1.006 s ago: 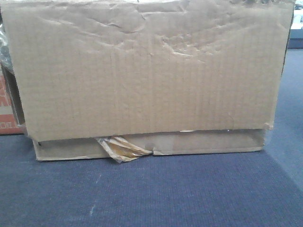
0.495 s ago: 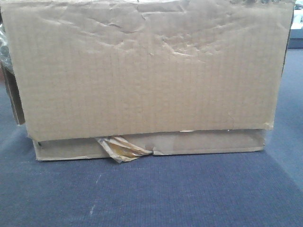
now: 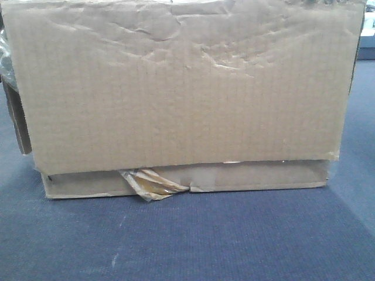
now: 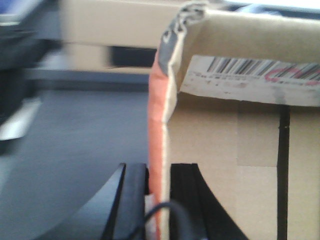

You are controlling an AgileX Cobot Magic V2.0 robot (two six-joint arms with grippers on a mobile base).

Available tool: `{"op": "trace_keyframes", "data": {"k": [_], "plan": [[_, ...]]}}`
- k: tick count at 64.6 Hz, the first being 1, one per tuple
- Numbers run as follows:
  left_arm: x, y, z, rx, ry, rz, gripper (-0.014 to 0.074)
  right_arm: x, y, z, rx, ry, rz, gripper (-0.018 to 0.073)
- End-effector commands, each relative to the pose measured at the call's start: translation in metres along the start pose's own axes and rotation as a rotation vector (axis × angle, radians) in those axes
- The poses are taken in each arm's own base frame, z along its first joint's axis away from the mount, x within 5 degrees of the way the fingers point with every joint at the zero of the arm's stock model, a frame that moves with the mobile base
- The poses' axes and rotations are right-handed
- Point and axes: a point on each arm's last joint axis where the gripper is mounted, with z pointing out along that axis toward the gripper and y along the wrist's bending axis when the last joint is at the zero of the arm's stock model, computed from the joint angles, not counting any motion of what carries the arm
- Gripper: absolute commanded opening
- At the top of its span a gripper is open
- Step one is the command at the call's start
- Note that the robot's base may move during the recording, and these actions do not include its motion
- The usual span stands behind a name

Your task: Stack two boxes on right shelf middle

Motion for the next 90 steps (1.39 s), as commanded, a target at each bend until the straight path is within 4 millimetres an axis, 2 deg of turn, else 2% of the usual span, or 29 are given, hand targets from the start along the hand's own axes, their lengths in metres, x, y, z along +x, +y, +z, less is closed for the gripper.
{"op": "trace_keyframes", "data": {"k": [1,9,18,34,48,63,71,82,87,90], "plan": [[0.006,-0.021,0.018,0.074,0.053,-0.064,-0.0111,-0.003,0.003,0.000,-0.014,-0.018,-0.005,0.0568],[0.026,-0.047,0.054,0.126,0.187,-0.050,-0.0111,-0.003,0.006,0.000,-0.028,-0.019,-0.010,0.0568],[0.051,-0.061,0.098,0.074,0.330,-0.043,-0.0111,-0.003,0.006,0.000,-0.028,-0.019,-0.010,0.0568],[0.090,-0.083,0.156,0.074,0.481,-0.025,-0.0111,-0.003,0.006,0.000,-0.027,-0.017,-0.010,0.0568],[0.109,-0.091,0.180,0.073,0.537,-0.033,-0.0111,-0.003,0.006,0.000,-0.027,-0.017,-0.010,0.0568],[0.109,-0.092,0.184,0.076,0.526,-0.034,-0.0106,-0.003,0.006,0.000,-0.027,-0.021,-0.010,0.0568],[0.109,-0.092,0.184,0.076,0.526,-0.034,0.0036,-0.003,0.006,0.000,-0.027,-0.021,-0.010,0.0568],[0.109,-0.092,0.184,0.077,0.524,-0.035,0.0409,-0.003,0.006,0.000,-0.027,-0.021,-0.010,0.0568],[0.109,-0.092,0.184,0.077,0.522,-0.035,0.0543,-0.003,0.006,0.000,-0.027,-0.021,-0.010,0.0568],[0.108,-0.093,0.183,0.080,0.517,-0.035,0.0593,-0.003,0.006,0.000,-0.027,-0.021,-0.010,0.0568]]}}
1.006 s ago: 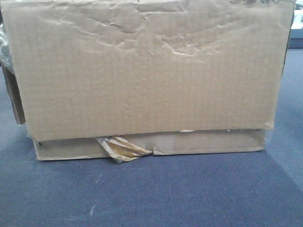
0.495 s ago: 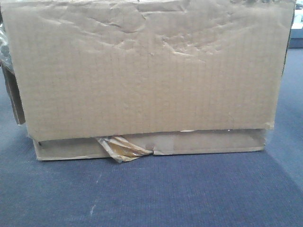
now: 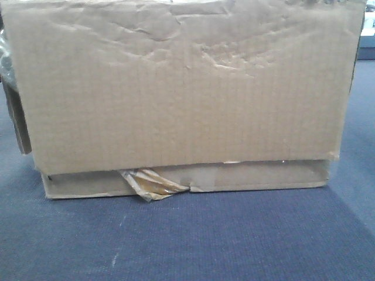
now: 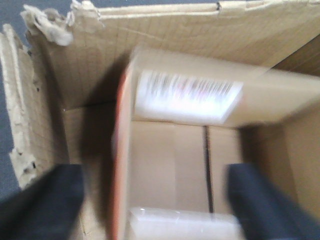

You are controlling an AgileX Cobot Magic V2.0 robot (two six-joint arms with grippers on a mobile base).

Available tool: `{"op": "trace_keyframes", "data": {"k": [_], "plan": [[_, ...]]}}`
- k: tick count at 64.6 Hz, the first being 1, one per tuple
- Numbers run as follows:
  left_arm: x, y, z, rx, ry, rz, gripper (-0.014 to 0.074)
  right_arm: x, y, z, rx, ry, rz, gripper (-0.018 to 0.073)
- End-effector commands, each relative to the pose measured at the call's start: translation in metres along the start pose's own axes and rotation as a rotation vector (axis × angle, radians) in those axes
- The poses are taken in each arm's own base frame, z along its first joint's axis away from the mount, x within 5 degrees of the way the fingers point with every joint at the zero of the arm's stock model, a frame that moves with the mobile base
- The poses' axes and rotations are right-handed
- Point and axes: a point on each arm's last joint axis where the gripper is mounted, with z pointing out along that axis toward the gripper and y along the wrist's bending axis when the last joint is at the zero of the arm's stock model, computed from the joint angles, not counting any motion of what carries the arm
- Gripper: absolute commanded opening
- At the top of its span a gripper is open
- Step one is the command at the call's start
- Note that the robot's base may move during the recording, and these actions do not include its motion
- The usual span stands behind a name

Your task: Stack two boxes on right shelf middle

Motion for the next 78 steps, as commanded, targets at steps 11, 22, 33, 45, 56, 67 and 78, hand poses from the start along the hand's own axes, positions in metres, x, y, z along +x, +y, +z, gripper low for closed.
{"op": "trace_keyframes", "data": {"k": [11,22,33,45,56,67,78], "plan": [[-0.009,-0.007,-0.027,0.043,-0.082,-0.007,0.0601,-0.004,0.000,0.000,0.002,-0.025,-0.003,0.0568],[-0.015,-0.005,-0.074,0.021,-0.153,0.048,0.0601,-0.004,0.000,-0.001,0.002,-0.025,-0.004,0.0568],[-0.017,0.015,-0.105,-0.163,-0.208,0.106,0.0601,-0.009,0.000,0.005,0.001,-0.007,-0.004,0.0568],[-0.018,0.041,-0.102,-0.162,-0.168,0.098,0.0601,-0.027,0.000,0.025,-0.005,0.062,-0.011,0.0568],[-0.009,0.058,-0.083,-0.107,-0.074,0.045,0.0601,-0.038,0.000,0.052,-0.022,0.220,-0.069,0.0568],[0.012,0.051,-0.054,-0.090,0.050,0.059,0.0601,-0.033,-0.001,0.085,-0.039,0.380,-0.088,0.0568],[0.032,0.046,-0.030,-0.092,0.155,0.079,0.0601,-0.016,0.003,0.115,-0.109,0.487,-0.061,0.0568]]}}
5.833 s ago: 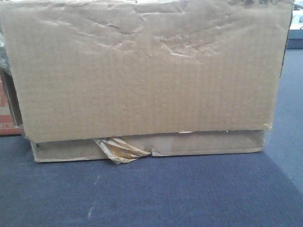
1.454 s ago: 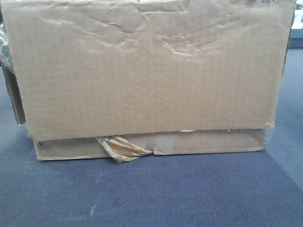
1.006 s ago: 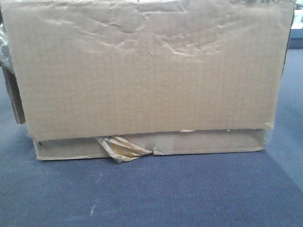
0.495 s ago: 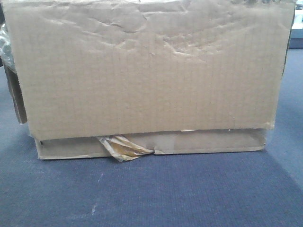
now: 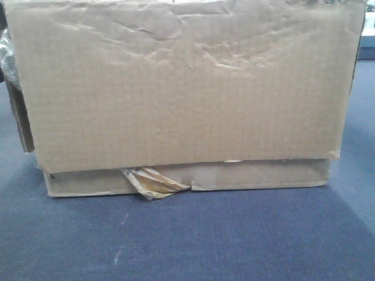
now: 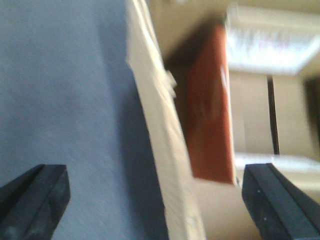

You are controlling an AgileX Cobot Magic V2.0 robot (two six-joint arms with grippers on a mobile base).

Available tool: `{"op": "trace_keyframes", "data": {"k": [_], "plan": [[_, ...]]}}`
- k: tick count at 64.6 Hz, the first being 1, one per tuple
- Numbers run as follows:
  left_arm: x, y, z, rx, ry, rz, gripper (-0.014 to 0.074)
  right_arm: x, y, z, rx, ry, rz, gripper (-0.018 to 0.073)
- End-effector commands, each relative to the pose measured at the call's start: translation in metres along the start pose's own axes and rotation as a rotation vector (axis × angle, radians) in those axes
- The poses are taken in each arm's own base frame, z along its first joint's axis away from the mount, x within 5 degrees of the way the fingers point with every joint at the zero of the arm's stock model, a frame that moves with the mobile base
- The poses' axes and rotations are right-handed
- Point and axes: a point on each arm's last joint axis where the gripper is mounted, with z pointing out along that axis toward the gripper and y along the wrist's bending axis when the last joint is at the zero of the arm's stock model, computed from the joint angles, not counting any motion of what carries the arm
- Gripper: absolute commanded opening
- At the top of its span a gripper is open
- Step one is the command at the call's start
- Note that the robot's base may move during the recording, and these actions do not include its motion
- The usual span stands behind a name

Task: Stack two boxes on right shelf middle
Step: 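Close both grippers on the box walls and lift the stack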

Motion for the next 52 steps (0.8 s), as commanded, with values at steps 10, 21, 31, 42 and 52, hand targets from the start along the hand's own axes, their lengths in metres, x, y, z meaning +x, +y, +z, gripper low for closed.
{"op": "trace_keyframes", "data": {"k": [10,21,31,42,52], "plan": [[0.019,-0.003,0.025,0.003,0.102,0.013,0.0601,0.000,0.009,0.044,-0.076,0.102,-0.016,0.0568],[0.023,-0.004,0.042,-0.001,0.154,0.007,0.0601,0.008,0.004,0.085,-0.075,0.205,-0.009,0.0568],[0.023,-0.005,0.051,0.001,0.175,-0.007,0.0600,0.012,0.002,0.103,-0.077,0.254,-0.004,0.0545],[0.024,-0.005,0.052,-0.002,0.179,-0.032,0.0452,0.011,0.002,0.102,-0.074,0.238,-0.004,0.0280],[0.024,-0.005,0.052,-0.002,0.179,-0.032,-0.0053,0.011,0.002,0.102,-0.076,0.244,-0.004,-0.0140]]}}
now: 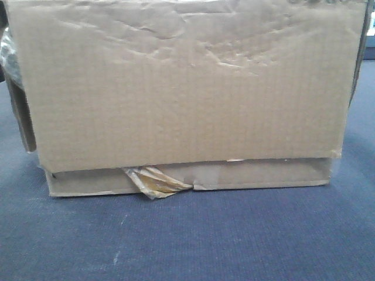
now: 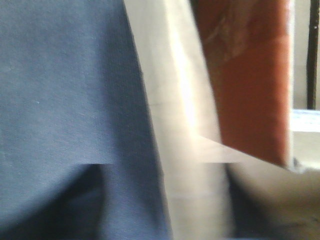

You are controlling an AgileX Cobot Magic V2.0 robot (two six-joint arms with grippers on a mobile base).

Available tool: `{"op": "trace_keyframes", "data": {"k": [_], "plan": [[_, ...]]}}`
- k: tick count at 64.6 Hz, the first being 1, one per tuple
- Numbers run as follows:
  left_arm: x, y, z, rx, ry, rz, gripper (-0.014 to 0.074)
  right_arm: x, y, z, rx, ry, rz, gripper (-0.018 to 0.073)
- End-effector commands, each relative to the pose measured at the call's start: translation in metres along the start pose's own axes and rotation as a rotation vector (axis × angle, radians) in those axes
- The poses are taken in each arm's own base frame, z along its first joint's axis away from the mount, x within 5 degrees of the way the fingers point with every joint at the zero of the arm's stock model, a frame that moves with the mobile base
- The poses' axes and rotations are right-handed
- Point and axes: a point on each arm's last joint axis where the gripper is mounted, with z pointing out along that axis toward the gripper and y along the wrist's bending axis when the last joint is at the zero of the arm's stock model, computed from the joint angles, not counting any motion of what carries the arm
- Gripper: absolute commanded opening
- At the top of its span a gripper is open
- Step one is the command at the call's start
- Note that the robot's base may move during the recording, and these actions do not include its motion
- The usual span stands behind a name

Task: Stack two boxes on right shelf middle
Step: 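Close both grippers on the box walls and lift the stack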

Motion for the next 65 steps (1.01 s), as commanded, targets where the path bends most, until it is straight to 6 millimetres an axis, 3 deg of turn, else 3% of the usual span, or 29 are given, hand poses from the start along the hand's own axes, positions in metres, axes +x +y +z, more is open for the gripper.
{"op": "trace_keyframes", "data": {"k": [1,18,33,48,65], "plan": [[0.000,0.000,-0.002,-0.008,-0.010,-0.004,-0.0111,-0.002,-0.002,-0.004,0.023,-0.018,-0.018,-0.0173],[0.000,0.000,-0.003,-0.013,-0.013,-0.021,-0.0111,0.000,0.001,-0.019,0.022,-0.037,-0.012,-0.0153],[-0.002,0.000,-0.026,0.001,-0.080,-0.025,-0.0111,0.006,0.008,-0.050,0.021,-0.079,0.004,-0.0153],[-0.004,-0.003,-0.093,0.017,-0.280,-0.007,-0.0111,0.010,0.016,-0.095,0.033,-0.227,-0.016,-0.0153],[0.006,-0.016,-0.175,0.045,-0.533,0.047,-0.0111,0.012,0.030,-0.161,0.027,-0.434,-0.029,-0.0153]]}}
